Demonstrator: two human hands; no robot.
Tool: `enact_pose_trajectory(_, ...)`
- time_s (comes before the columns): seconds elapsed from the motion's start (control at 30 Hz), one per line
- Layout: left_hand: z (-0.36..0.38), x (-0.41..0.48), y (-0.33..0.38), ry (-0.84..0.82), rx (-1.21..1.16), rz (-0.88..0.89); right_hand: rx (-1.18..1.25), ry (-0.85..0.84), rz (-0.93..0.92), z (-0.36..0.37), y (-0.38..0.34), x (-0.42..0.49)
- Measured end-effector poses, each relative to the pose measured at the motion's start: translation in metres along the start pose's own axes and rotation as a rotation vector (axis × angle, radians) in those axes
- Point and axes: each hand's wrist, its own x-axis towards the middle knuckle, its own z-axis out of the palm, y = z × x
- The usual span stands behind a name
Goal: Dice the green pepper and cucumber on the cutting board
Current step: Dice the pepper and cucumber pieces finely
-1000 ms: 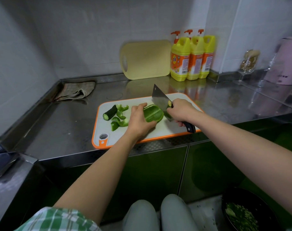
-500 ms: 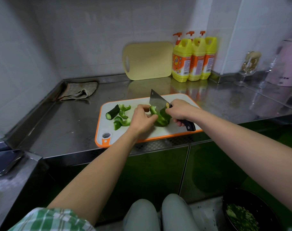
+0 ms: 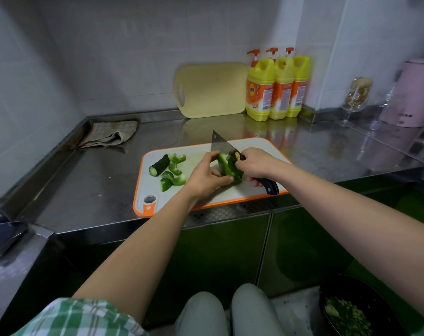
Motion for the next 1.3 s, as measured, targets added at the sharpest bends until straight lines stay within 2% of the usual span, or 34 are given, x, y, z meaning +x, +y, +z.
enact_pose_trajectory(0.17, 0.0, 0.005, -0.007, 0.099, 0.011, 0.07, 0.064, 0.059, -0.01, -0.011, 0.002, 0.002)
enact_pose_trajectory(0.27, -0.002, 0.006, -0.01, 0.166, 0.039, 0.113, 0.096, 0.031, -0.025, -0.024, -0.001, -0.002)
enact_pose_trajectory(0.37, -0.001, 0.007, -0.011, 0.166, 0.035, 0.122, 0.014, -0.025, -0.02, -0.024, -0.006, -0.009)
enact_pose_trajectory(0.5, -0.001, 0.008, -0.013, 0.182, 0.063, 0.129, -0.049, -0.009, -0.017, -0.018, -0.008, -0.011)
enact_pose_trajectory(1.3, 0.001, 0.011, -0.015, 0.223, 0.21, 0.101, -0.167, -0.074, 0.052, -0.012, -0.012, -0.016)
